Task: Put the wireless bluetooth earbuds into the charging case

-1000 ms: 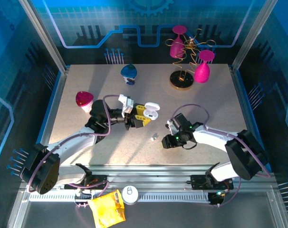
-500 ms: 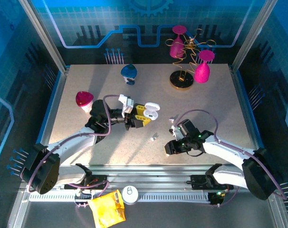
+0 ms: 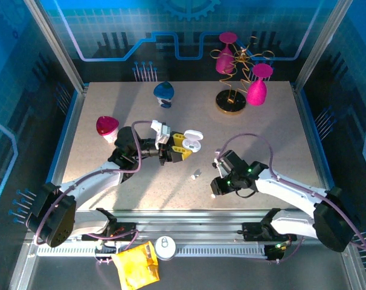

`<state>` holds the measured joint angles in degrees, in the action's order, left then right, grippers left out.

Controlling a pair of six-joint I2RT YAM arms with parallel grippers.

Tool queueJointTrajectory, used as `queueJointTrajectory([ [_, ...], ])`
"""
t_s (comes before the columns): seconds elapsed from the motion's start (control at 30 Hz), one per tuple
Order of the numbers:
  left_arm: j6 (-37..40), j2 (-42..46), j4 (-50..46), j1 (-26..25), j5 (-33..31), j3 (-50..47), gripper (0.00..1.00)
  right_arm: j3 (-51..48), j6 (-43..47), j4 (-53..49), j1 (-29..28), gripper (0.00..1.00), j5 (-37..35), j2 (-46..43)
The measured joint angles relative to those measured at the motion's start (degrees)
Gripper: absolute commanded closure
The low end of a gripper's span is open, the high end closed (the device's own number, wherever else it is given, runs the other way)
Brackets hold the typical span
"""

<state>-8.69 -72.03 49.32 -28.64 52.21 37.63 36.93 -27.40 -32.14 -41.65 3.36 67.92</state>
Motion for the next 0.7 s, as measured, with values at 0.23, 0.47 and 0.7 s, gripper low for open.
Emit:
queueJointTrajectory([
  [0.23, 1.1, 0.4, -0.8, 0.0, -0.5, 0.0, 0.64, 4.7, 0.0, -3.4, -4.7, 0.7, -4.3, 6.6],
  [0.47, 1.4, 0.4, -1.5, 0.3, -1.0, 0.0, 0.64, 6.7, 0.0, -3.0, -8.5, 0.7, -6.0, 13.2],
  [0.7, 1.4, 0.4, -1.7, 0.4, -1.0, 0.0, 0.64, 6.7, 0.5, -2.7, -8.6, 0.71, -7.3, 16.4],
])
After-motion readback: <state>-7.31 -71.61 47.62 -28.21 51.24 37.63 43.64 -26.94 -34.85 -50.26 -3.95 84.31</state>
